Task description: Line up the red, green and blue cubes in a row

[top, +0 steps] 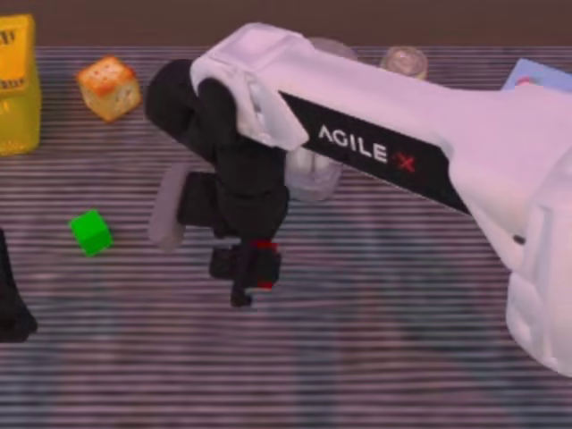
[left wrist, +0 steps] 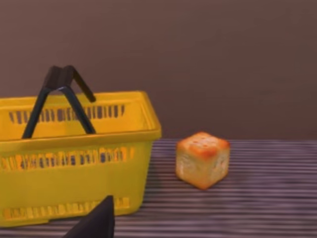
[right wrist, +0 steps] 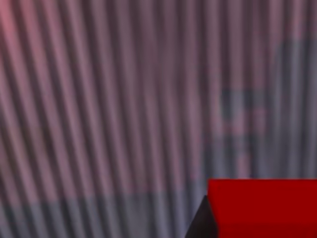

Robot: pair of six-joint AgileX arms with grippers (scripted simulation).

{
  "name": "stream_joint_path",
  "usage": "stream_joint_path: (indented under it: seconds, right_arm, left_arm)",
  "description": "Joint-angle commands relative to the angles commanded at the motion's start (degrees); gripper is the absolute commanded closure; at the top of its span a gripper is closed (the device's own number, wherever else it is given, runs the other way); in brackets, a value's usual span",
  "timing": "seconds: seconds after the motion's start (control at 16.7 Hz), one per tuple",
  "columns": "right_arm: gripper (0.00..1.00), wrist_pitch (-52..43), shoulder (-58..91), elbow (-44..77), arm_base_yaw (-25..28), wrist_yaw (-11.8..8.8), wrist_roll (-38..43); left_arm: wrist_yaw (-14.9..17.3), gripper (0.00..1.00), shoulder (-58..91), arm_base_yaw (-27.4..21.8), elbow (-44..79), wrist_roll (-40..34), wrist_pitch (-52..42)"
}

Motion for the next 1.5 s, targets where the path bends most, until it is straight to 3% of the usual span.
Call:
stream_joint_path:
  seconds: [0.18, 0.48, 0.9, 1.2, 1.5]
  right_arm:
    - [1.0, -2.1, 1.5, 4.1, 4.6, -0.1, -1.6]
    - [1.0, -1.9, 1.4, 4.1, 4.7, -0.1, -1.5]
    - [1.0, 10.8, 2.7, -7.3, 4.9, -0.1, -1.5]
    - [1.0, 12.5, 3.0, -9.0, 5.0, 0.0, -1.6]
    - [0.62, 12.5, 3.0, -9.0, 5.0, 0.0, -1.6]
  left_arm:
    - [0.0, 0.0, 0.0, 0.0, 0.0, 0.0, 0.0]
    - [0.0, 0.0, 0.0, 0.0, 0.0, 0.0, 0.0]
    - [0.0, 0.0, 0.0, 0.0, 0.0, 0.0, 0.0]
    - [0.0, 0.0, 0.0, 0.0, 0.0, 0.0, 0.0]
    - [0.0, 0.0, 0.0, 0.0, 0.0, 0.0, 0.0]
